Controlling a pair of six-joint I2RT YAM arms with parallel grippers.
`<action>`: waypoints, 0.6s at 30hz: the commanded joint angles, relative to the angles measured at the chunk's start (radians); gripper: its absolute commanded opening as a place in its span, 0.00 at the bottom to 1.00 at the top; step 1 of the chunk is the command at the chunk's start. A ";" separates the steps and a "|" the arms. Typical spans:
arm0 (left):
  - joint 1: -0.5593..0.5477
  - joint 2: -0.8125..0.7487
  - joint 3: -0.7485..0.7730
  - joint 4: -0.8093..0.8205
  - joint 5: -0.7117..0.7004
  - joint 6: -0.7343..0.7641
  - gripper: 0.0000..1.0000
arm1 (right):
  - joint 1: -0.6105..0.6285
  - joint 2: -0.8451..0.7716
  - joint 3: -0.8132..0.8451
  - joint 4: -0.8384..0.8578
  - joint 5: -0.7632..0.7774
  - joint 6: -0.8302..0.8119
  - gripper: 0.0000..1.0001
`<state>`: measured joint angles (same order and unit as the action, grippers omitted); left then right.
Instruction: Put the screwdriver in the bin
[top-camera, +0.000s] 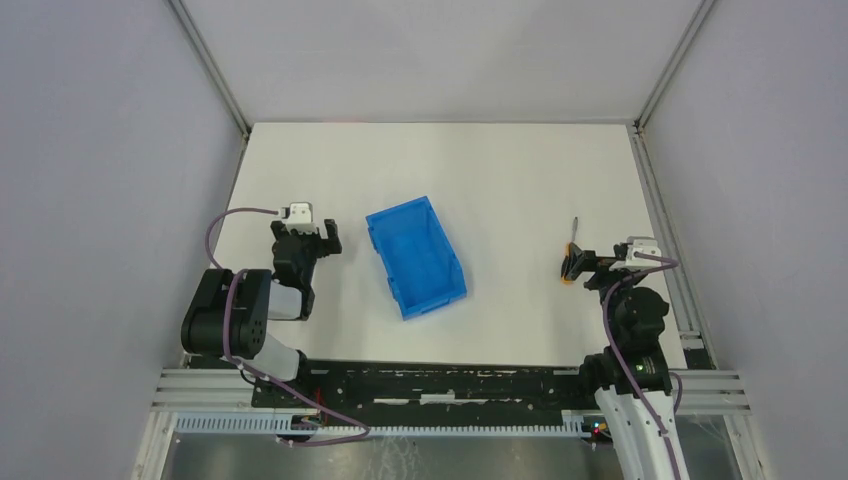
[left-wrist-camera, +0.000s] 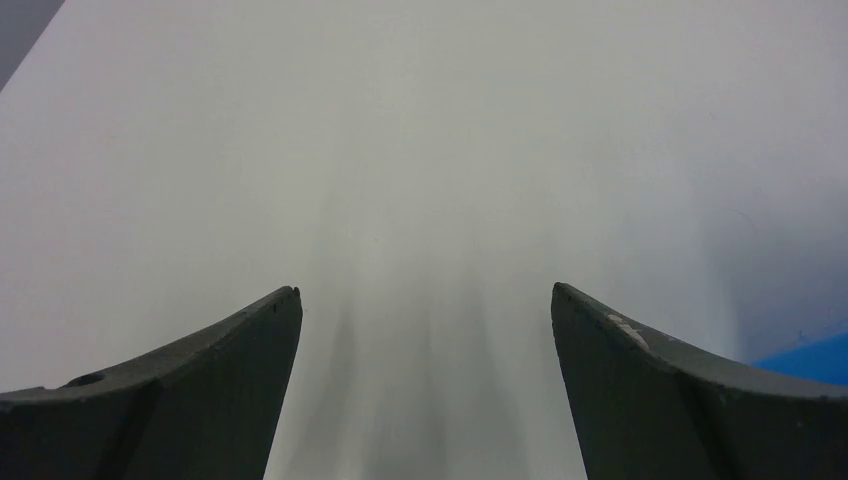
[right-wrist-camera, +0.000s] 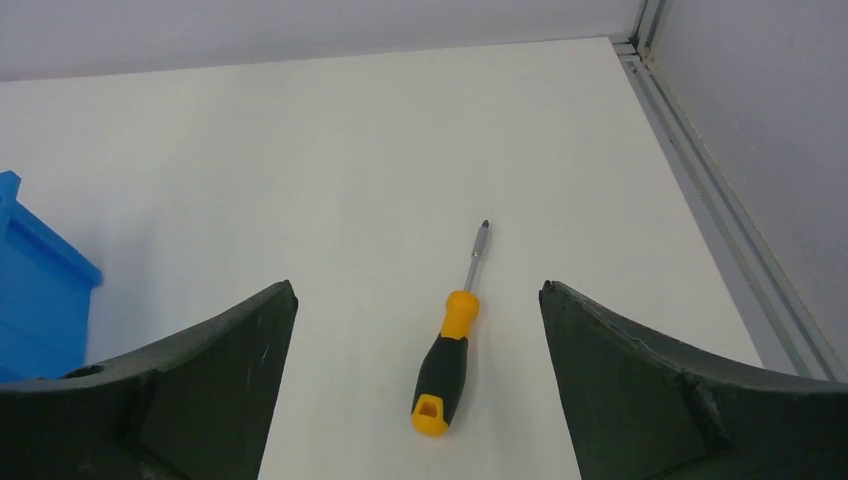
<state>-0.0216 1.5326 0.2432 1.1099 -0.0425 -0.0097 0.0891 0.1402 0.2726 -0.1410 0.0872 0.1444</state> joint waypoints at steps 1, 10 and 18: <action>0.005 0.001 0.010 0.047 0.004 -0.016 1.00 | 0.000 0.052 0.054 0.040 0.054 0.031 0.98; 0.005 0.001 0.010 0.047 0.004 -0.016 1.00 | -0.001 0.335 0.408 0.013 0.115 -0.013 0.98; 0.005 0.002 0.010 0.047 0.004 -0.016 1.00 | -0.002 1.139 1.159 -0.707 0.176 -0.052 0.98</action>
<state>-0.0216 1.5326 0.2432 1.1099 -0.0425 -0.0097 0.0887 1.0050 1.2793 -0.4503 0.2470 0.1387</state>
